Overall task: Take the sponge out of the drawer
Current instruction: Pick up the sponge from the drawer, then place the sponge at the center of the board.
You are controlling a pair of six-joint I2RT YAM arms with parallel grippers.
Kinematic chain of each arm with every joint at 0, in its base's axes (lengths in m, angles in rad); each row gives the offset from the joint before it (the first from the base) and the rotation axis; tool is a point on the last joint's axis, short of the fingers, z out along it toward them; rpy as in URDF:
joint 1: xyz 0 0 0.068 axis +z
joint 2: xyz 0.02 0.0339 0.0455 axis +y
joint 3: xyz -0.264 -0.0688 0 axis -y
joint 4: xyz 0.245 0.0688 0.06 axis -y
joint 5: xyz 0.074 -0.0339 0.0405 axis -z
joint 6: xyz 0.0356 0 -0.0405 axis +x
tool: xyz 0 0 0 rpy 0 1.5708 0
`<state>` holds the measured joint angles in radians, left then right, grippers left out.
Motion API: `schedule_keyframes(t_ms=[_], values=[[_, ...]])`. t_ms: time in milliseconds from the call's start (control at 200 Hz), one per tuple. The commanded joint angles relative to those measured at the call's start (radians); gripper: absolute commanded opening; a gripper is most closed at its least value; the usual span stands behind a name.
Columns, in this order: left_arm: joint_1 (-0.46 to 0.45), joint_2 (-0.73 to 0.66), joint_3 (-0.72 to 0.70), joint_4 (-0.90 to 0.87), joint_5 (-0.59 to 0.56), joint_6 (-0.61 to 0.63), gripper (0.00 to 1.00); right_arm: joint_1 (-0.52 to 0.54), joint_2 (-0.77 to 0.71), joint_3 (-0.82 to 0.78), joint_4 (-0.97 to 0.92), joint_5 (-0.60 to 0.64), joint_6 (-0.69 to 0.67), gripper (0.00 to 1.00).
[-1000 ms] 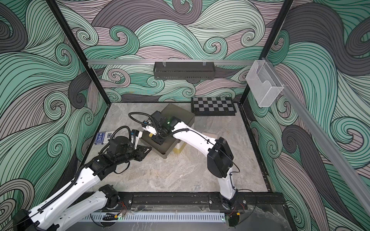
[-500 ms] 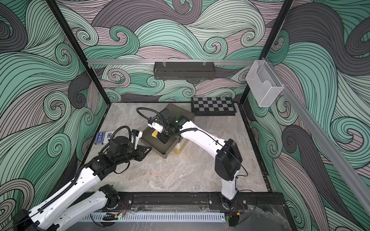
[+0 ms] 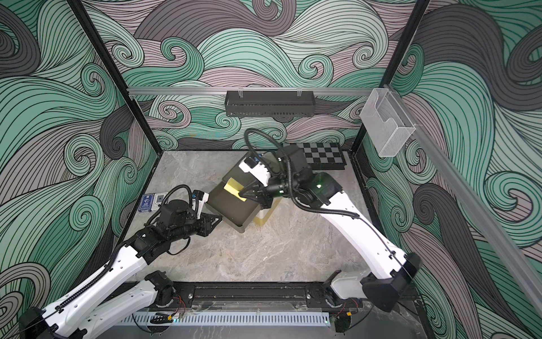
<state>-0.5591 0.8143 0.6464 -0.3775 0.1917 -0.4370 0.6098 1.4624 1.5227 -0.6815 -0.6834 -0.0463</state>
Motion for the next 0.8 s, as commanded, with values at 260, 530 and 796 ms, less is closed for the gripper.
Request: schedule_keyframes(t_ms=[260,530,796], values=[[-0.004,0.016,-0.012,0.015,0.02,0.003,0.14,-0.525,-0.025,-0.29,0.116,0.354,0.151,0.0],[-0.003,0.0,-0.009,-0.003,0.01,0.003,0.14,-0.645,0.224,-0.279,0.096,0.678,0.144,0.0],[-0.004,0.012,-0.005,-0.005,0.016,0.002,0.14,-0.708,0.358,-0.297,0.076,0.861,0.08,0.0]])
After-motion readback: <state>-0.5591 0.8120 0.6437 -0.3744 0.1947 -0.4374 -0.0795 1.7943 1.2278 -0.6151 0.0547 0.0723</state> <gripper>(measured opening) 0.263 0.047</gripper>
